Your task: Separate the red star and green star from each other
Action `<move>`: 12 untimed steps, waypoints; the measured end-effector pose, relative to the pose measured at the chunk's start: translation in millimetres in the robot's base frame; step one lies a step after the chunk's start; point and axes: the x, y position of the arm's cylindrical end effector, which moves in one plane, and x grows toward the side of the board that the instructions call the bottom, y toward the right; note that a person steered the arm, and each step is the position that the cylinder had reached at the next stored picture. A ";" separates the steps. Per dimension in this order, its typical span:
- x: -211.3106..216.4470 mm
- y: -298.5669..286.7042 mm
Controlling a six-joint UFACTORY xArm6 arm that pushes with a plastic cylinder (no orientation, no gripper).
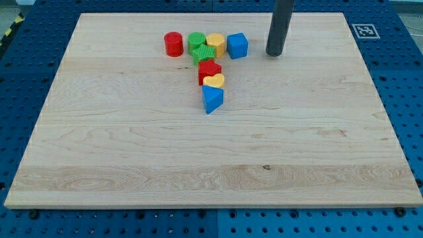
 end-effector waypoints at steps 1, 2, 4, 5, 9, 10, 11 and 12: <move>7.3 0.0; 25.2 0.0; 39.2 0.0; 40.2 -2.4; 40.5 -67.3; 48.2 -86.7; 50.1 -106.4; 44.2 -126.9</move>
